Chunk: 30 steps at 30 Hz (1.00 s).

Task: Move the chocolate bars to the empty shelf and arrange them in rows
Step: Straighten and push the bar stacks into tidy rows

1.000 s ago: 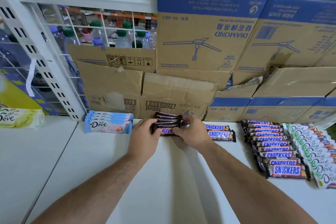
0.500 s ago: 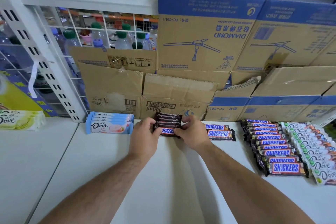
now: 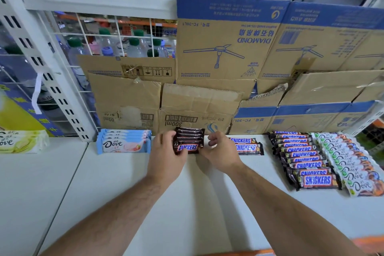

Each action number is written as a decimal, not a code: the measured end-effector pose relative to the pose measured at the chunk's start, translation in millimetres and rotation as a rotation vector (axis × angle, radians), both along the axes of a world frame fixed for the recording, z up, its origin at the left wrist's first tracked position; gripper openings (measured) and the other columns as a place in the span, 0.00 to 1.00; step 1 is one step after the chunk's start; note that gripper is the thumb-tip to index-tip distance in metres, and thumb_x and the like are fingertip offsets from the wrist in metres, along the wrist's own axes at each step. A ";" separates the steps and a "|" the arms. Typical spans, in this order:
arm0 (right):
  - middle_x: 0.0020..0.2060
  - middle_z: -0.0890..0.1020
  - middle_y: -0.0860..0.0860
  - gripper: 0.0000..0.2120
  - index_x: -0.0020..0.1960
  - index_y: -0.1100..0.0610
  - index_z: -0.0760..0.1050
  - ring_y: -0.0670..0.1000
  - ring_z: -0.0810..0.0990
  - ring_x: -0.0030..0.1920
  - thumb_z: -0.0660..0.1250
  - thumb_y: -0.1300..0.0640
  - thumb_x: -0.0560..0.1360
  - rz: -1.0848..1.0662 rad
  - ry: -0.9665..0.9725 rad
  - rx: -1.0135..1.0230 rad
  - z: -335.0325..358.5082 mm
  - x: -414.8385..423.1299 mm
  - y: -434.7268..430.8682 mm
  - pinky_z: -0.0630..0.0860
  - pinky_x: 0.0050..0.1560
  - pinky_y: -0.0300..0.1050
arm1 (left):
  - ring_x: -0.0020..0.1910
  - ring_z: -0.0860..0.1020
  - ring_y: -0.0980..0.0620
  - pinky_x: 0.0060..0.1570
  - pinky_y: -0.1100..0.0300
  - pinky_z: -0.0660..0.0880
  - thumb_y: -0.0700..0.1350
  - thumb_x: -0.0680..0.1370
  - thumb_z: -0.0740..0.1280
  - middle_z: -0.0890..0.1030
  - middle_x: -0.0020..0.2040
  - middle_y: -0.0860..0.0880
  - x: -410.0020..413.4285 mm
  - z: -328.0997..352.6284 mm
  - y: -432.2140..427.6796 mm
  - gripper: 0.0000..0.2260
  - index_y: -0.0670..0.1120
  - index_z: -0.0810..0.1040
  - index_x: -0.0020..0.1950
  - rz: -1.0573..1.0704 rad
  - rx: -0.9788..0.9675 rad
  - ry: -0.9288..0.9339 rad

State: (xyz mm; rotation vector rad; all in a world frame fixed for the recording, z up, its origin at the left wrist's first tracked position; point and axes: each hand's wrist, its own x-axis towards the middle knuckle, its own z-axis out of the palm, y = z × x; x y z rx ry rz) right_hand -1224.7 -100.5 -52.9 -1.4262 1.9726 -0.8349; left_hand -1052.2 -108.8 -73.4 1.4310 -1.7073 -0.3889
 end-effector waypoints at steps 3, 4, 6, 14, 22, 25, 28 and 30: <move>0.43 0.78 0.45 0.11 0.48 0.50 0.73 0.47 0.76 0.44 0.71 0.54 0.68 0.046 0.161 0.004 0.2 -3.2 18.7 0.69 0.39 0.38 | 0.49 0.76 0.42 0.49 0.49 0.75 0.42 0.66 0.74 0.78 0.49 0.46 -3.9 4.2 14.0 0.12 0.44 0.80 0.49 -0.143 -0.180 -0.212; 0.43 0.79 0.46 0.09 0.48 0.50 0.74 0.49 0.77 0.43 0.69 0.54 0.69 0.071 0.218 0.009 0.2 -4.6 25.6 0.70 0.40 0.40 | 0.49 0.76 0.43 0.48 0.49 0.75 0.43 0.67 0.72 0.79 0.48 0.48 -7.0 4.3 19.6 0.10 0.45 0.81 0.47 -0.221 -0.198 -0.275; 0.43 0.80 0.48 0.06 0.46 0.51 0.76 0.51 0.77 0.42 0.66 0.53 0.70 0.128 0.347 0.003 -0.3 -7.9 38.6 0.69 0.38 0.41 | 0.51 0.74 0.46 0.51 0.52 0.73 0.45 0.67 0.67 0.79 0.49 0.51 -16.1 3.7 28.8 0.09 0.47 0.81 0.46 -0.379 -0.143 -0.400; 0.41 0.81 0.48 0.03 0.44 0.49 0.75 0.53 0.78 0.43 0.65 0.53 0.70 0.219 0.455 0.030 5.9 -39.4 61.7 0.66 0.36 0.41 | 0.52 0.71 0.48 0.53 0.59 0.67 0.45 0.70 0.65 0.77 0.47 0.51 -53.2 -4.5 33.4 0.06 0.48 0.78 0.45 -0.552 -0.014 -0.536; 0.43 0.81 0.51 0.16 0.47 0.53 0.79 0.56 0.79 0.44 0.61 0.45 0.65 0.256 0.612 -0.115 26.1 -108.2 39.7 0.72 0.38 0.45 | 0.55 0.74 0.49 0.52 0.58 0.70 0.47 0.69 0.67 0.75 0.56 0.50 -121.0 3.2 22.7 0.18 0.50 0.70 0.58 -0.239 0.225 -0.126; 0.51 0.81 0.50 0.17 0.55 0.52 0.77 0.56 0.76 0.53 0.65 0.47 0.68 0.358 0.723 -0.084 31.8 -133.4 18.3 0.74 0.51 0.49 | 0.57 0.74 0.48 0.56 0.56 0.71 0.48 0.68 0.71 0.76 0.59 0.49 -138.7 -4.7 23.8 0.24 0.49 0.70 0.63 -0.096 0.218 -0.045; 0.51 0.80 0.49 0.19 0.56 0.50 0.74 0.55 0.77 0.55 0.66 0.43 0.69 0.481 0.691 0.045 29.5 -146.8 -1.6 0.74 0.54 0.51 | 0.58 0.76 0.49 0.59 0.53 0.73 0.49 0.68 0.71 0.74 0.62 0.50 -145.1 -9.3 23.3 0.29 0.49 0.68 0.68 -0.034 0.227 -0.046; 0.51 0.81 0.50 0.18 0.55 0.51 0.74 0.56 0.79 0.53 0.67 0.44 0.69 0.565 0.670 0.109 26.4 -151.3 -11.4 0.76 0.55 0.51 | 0.58 0.76 0.49 0.60 0.53 0.73 0.49 0.69 0.71 0.74 0.63 0.51 -146.3 -10.2 23.4 0.30 0.49 0.68 0.69 -0.015 0.229 -0.051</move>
